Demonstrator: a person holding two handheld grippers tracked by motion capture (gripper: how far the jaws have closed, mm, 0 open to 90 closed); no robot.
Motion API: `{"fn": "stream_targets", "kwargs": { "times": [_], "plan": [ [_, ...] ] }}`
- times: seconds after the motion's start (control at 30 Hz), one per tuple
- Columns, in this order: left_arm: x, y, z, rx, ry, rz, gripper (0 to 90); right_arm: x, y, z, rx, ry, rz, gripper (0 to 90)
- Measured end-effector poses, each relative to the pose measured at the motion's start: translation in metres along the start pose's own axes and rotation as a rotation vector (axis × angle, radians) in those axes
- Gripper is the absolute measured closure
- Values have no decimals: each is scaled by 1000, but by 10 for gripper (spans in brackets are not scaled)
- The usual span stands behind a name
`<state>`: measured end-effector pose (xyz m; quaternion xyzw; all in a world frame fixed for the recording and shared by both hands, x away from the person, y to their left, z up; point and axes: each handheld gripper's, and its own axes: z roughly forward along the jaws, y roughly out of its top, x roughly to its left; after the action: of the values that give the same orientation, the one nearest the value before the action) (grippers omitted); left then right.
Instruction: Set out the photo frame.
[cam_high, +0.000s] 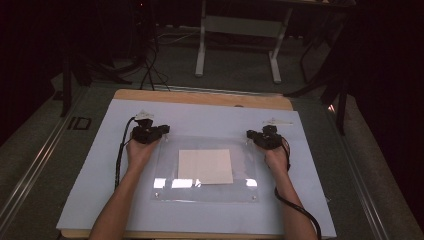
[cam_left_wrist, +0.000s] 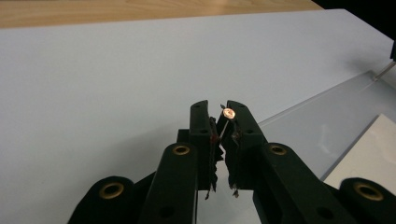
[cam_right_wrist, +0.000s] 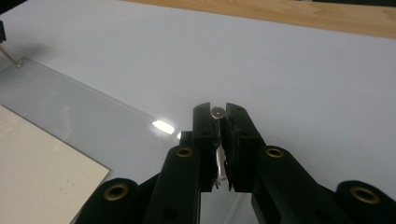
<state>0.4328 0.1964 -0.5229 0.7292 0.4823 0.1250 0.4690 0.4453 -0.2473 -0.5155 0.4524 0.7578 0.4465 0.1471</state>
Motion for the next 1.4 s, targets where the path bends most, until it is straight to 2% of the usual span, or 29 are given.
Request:
{"fn": "stream_targets", "kwargs": {
  "times": [0.1, 0.17, 0.23, 0.3, 0.33, 0.4, 0.6, 0.63, 0.77, 0.9, 1.07, 1.13, 1.2, 1.27, 1.4],
  "plan": [
    [5, 3, 3, 13, -21, -51, 816, -2, 2, 2, 10, 8, 38, 838],
    [7, 6, 5, 27, -31, -71, 817, -4, 5, 4, 16, 13, 56, 838],
    [10, 9, 7, 39, -40, -84, 819, -7, 7, 6, 27, 23, 78, 839],
    [12, 11, 9, 46, -49, -97, 820, -8, 8, 7, 31, 27, 81, 840],
    [13, 12, 11, 49, -52, -107, 822, -11, 10, 8, 38, 36, 99, 841],
    [14, 15, 13, 58, -48, -111, 826, -12, 12, 10, 41, 42, 109, 843],
    [23, 16, 21, 36, -72, -210, 833, -18, 18, 18, 50, 45, 143, 854],
    [24, 16, 23, 39, -72, -218, 833, -19, 18, 19, 52, 48, 152, 854],
    [23, 22, 29, 68, -25, -209, 842, -24, 20, 24, 51, 59, 185, 855],
    [27, 21, 34, 53, -31, -271, 842, -28, 20, 28, 43, 62, 223, 852],
    [26, 25, 37, 76, -8, -295, 842, -25, 22, 30, 56, 26, 199, 840],
    [27, 25, 38, 75, -4, -306, 842, -22, 23, 30, 64, 6, 165, 826],
    [28, 25, 39, 74, -7, -311, 842, -21, 23, 28, 74, -1, 140, 772],
    [28, 25, 39, 77, -6, -314, 842, -21, 24, 23, 71, -8, 124, 742],
    [28, 25, 39, 81, -6, -317, 842, -19, 24, 12, 59, -45, 64, 709]
  ]
}}
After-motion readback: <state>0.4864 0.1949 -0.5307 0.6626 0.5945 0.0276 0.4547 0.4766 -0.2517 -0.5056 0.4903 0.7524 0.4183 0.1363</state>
